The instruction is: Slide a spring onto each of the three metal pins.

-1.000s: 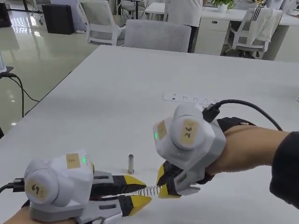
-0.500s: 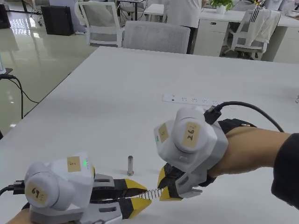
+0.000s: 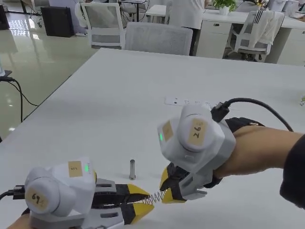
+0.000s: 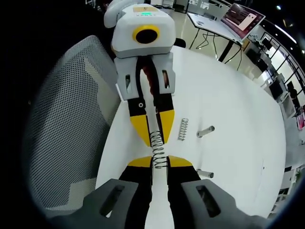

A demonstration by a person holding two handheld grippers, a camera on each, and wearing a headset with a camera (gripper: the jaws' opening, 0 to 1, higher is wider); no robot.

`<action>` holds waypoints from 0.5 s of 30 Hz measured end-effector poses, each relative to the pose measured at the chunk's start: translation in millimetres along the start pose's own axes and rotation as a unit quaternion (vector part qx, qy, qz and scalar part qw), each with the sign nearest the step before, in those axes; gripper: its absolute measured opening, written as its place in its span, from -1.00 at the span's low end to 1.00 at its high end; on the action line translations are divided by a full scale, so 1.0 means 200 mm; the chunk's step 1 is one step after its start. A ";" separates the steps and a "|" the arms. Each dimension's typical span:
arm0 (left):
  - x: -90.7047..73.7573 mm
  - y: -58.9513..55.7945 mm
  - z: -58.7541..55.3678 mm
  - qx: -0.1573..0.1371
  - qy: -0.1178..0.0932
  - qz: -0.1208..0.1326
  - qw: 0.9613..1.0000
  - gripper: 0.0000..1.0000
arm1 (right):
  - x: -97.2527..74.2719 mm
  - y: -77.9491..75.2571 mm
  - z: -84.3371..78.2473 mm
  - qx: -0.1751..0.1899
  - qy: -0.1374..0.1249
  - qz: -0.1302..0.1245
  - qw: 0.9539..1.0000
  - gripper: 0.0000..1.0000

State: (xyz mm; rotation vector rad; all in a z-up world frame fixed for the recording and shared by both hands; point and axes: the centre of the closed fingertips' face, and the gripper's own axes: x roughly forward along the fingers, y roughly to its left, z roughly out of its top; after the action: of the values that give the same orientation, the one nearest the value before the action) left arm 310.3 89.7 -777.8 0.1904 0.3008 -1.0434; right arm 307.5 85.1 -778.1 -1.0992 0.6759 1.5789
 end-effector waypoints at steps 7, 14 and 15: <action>0.00 0.00 -0.01 0.002 0.004 0.000 1.000 -0.95 | -0.02 0.00 0.04 -0.005 -0.006 -0.003 1.000 -0.85; 0.00 0.00 -0.01 0.003 0.006 0.000 1.000 -0.95 | -0.04 0.00 0.08 -0.014 -0.012 -0.006 1.000 -0.86; 0.00 0.00 -0.01 0.004 0.006 0.000 1.000 -0.95 | -0.04 0.00 0.09 -0.016 -0.014 -0.007 1.000 -0.87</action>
State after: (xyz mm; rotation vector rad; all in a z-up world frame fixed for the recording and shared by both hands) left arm 310.3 90.4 -780.4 0.2031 0.3077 -1.0432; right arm 301.8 96.7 -763.3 -1.1015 0.6265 1.5954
